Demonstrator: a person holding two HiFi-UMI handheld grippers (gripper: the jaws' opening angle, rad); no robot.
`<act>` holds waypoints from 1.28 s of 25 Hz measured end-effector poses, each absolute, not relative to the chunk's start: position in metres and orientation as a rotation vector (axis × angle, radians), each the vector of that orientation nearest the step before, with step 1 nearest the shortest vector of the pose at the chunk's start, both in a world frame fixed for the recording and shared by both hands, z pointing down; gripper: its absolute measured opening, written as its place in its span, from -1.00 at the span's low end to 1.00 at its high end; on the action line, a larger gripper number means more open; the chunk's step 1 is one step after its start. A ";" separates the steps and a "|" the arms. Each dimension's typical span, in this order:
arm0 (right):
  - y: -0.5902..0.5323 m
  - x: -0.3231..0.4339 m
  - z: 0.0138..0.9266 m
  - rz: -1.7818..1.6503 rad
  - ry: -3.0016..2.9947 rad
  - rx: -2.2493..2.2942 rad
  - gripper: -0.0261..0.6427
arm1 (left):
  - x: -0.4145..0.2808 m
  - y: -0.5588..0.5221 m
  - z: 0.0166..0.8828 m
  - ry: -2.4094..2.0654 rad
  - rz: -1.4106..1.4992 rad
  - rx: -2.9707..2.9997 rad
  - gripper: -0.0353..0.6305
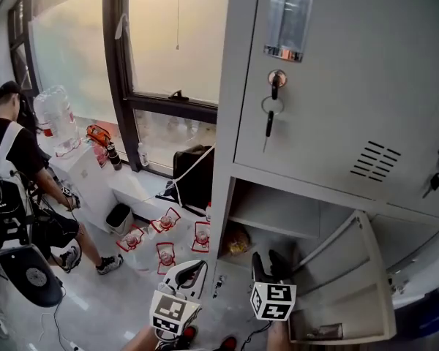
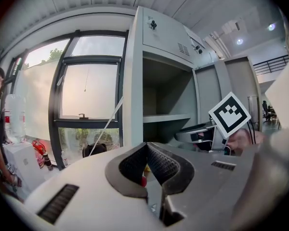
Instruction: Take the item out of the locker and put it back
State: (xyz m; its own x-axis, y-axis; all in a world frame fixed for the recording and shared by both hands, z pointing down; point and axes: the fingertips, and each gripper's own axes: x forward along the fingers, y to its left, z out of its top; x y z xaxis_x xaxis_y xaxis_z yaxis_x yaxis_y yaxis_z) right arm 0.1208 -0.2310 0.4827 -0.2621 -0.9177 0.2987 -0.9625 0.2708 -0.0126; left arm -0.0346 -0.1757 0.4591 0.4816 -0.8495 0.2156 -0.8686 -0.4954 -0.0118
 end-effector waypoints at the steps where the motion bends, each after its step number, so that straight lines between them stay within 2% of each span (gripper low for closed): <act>1: -0.226 0.126 0.479 0.276 -2.301 1.772 -0.43 | -0.031 -0.177 0.457 -1.502 0.292 2.637 -0.83; 12: -0.164 0.171 0.454 0.162 -2.143 2.004 -0.75 | 0.011 -0.178 0.448 -1.266 0.279 2.805 -0.83; 17: -0.139 0.177 0.449 0.160 -2.112 2.079 -0.82 | 0.019 -0.174 0.448 -1.203 0.287 2.837 -0.83; 32: -0.122 0.173 0.455 0.193 -2.119 2.104 -0.84 | 0.022 -0.172 0.451 -1.162 0.301 2.855 -0.83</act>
State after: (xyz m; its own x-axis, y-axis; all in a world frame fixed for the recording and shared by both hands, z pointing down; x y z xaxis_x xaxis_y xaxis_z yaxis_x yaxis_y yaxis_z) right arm 0.1732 -0.1223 0.4546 -0.0057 -0.9807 0.1955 -0.9999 0.0084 0.0135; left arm 0.0219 -0.1716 0.4511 0.6997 -0.6872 0.1957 -0.6959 -0.7175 -0.0315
